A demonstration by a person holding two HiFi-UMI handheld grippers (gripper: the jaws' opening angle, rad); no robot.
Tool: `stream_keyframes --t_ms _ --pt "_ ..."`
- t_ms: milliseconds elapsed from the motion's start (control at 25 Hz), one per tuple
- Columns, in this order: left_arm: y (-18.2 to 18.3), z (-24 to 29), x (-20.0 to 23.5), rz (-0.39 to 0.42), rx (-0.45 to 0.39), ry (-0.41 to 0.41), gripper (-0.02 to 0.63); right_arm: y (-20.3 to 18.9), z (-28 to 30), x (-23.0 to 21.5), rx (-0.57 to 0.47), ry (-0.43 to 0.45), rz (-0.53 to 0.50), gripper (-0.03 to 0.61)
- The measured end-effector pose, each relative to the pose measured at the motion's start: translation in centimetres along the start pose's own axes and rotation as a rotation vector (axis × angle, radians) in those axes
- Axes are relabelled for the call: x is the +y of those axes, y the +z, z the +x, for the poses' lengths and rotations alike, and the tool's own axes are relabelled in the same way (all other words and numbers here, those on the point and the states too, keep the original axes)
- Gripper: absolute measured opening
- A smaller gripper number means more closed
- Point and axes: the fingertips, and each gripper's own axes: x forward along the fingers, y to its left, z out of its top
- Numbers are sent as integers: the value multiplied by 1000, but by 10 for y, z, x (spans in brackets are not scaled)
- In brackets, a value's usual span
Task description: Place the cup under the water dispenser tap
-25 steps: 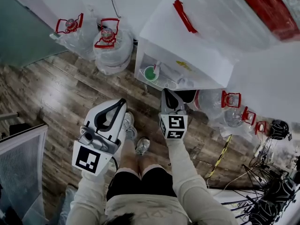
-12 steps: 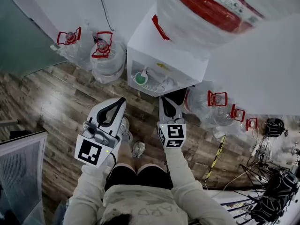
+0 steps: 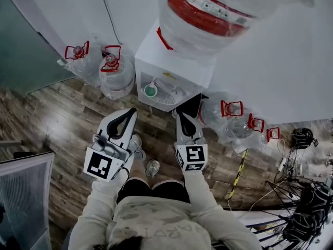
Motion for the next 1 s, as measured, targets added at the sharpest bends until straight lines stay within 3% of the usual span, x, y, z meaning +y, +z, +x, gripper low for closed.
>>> stream_keyframes --t_ms 480,1000 --pt "45 -8 -35 66 -37 -55 5 56 -56 -5 -78 -25 -30 9" --pt "82 -29 -57 94 -76 -34 5 100 -109 -7 -150 -29 -38 9"
